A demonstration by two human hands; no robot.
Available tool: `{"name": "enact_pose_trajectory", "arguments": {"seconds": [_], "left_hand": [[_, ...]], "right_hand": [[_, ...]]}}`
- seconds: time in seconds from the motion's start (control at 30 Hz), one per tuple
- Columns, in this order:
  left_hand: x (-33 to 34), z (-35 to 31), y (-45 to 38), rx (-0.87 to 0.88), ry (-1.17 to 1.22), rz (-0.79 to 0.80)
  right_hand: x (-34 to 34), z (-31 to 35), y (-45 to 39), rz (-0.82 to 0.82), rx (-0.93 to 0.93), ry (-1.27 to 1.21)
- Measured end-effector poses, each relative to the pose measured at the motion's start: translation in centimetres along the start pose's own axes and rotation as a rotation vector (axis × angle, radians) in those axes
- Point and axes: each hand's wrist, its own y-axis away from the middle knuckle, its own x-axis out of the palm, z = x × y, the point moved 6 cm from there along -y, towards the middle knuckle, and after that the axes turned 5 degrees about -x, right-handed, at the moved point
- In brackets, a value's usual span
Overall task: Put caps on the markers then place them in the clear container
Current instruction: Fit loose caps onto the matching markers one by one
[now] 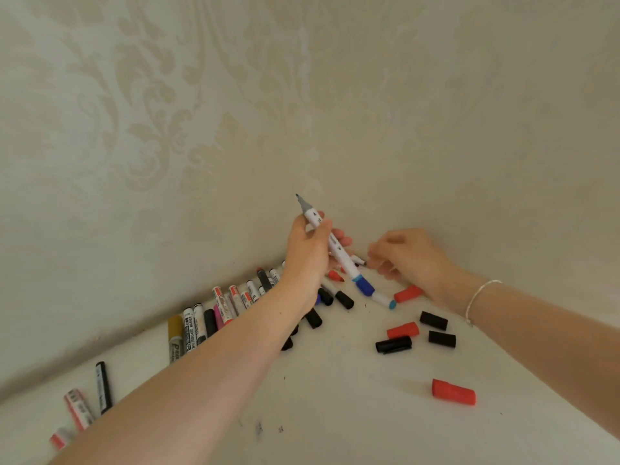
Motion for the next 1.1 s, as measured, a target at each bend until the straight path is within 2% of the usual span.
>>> {"name": "enact_pose_trajectory", "arguments": {"seconds": [0.1,0.17,0.3,0.37,0.47,0.53,0.6,0.73,0.9,1.1], "left_hand": [[-0.1,0.5,0.2,-0.056,0.018,0.034],[0.0,1.3,0.5,-0.103,0.017,0.077],[-0.1,2.4,1.1,-0.126,-0.062,0.143],[-0.1,2.7,1.3,-0.111,-0.172,0.181],[-0.1,2.8,1.4,-0.021,-0.33,0.2],[0.0,2.8,1.3,0.036,-0.372,0.2],[0.1,2.8,1.2,0.098,-0.442,0.212],[0.1,2.9,1.0,0.19,-0.59,0.202],[0.3,2.7,1.0,0.23,-0.613,0.207],[0.5,2.7,0.8,0.234,-0.619,0.218]], "right_hand": [[0.7,-2.0,-1.0,0.122,-0.013,0.538],[1.5,-3.4,-1.0,0.192,-0.034,0.771],[2.4,-4.0,-0.1,0.218,-0.098,0.946],[2.0,-3.5,-0.4,0.147,-0.116,0.839],[-0.2,-0.8,-1.4,-0.058,-0.101,0.183],[-1.3,1.3,-2.0,-0.075,-0.057,-0.22],[-1.7,2.8,-2.4,-0.025,-0.032,-0.406],[-1.3,3.6,-2.5,0.081,-0.026,-0.296],[-1.0,3.6,-2.3,0.082,-0.058,-0.144],[-0.6,4.0,-1.9,0.127,-0.117,-0.11]]}}
